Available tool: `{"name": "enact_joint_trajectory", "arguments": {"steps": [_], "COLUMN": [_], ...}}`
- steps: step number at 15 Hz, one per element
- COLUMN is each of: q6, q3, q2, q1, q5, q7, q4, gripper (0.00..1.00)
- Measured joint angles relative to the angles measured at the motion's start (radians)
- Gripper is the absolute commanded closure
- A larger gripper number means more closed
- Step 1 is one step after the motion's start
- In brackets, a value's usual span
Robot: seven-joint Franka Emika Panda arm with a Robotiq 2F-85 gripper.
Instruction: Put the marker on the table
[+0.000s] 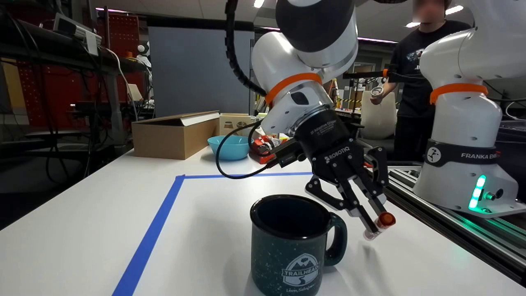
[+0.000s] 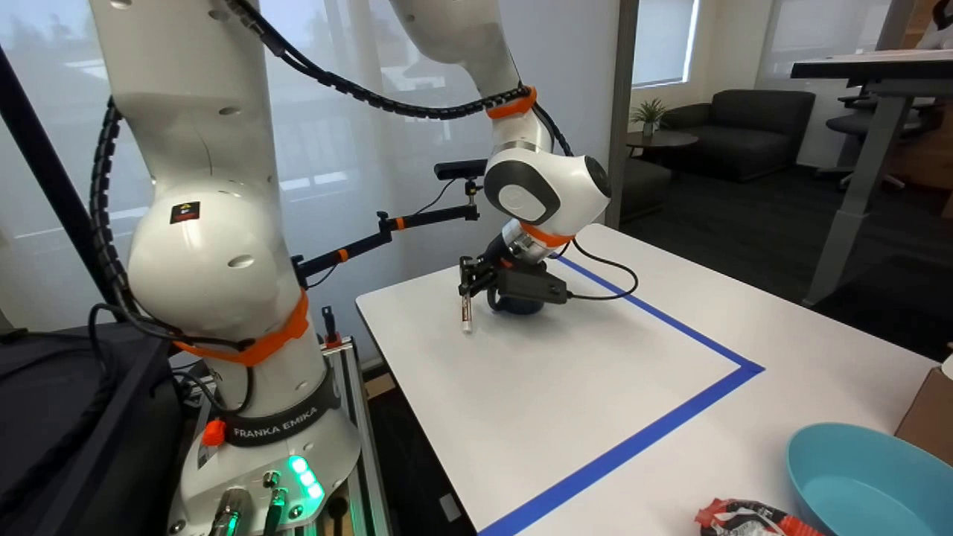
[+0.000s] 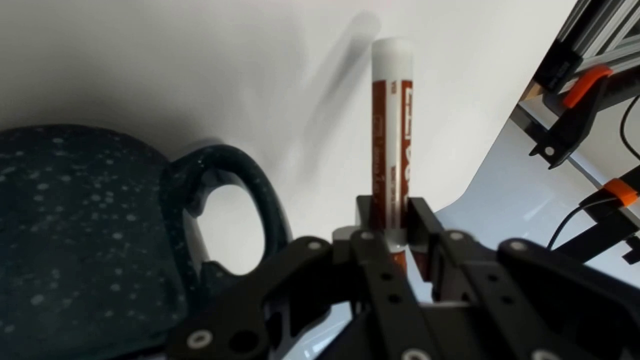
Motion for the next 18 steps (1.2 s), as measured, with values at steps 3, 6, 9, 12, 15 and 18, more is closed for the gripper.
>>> {"name": "enact_joint_trajectory", "arguments": {"steps": [3, 6, 9, 12, 15, 18], "q6": [0.0, 0.0, -0.002, -0.002, -0.002, -0.002], "q3": [0.015, 0.023, 0.026, 0.026, 0.026, 0.026], "q2": [0.025, 0.041, 0.049, 0.051, 0.051, 0.046], "q1": [0.0, 0.0, 0.0, 0.0, 0.0, 0.0], "q5": [0.014, 0.019, 0.021, 0.021, 0.021, 0.021], "q7": [-0.012, -0.022, -0.027, -0.029, -0.029, -0.029], "q4": [0.011, 0.016, 0.023, 0.028, 0.033, 0.037], "gripper": [0.95, 0.67, 0.41, 0.19, 0.0, 0.0]}}
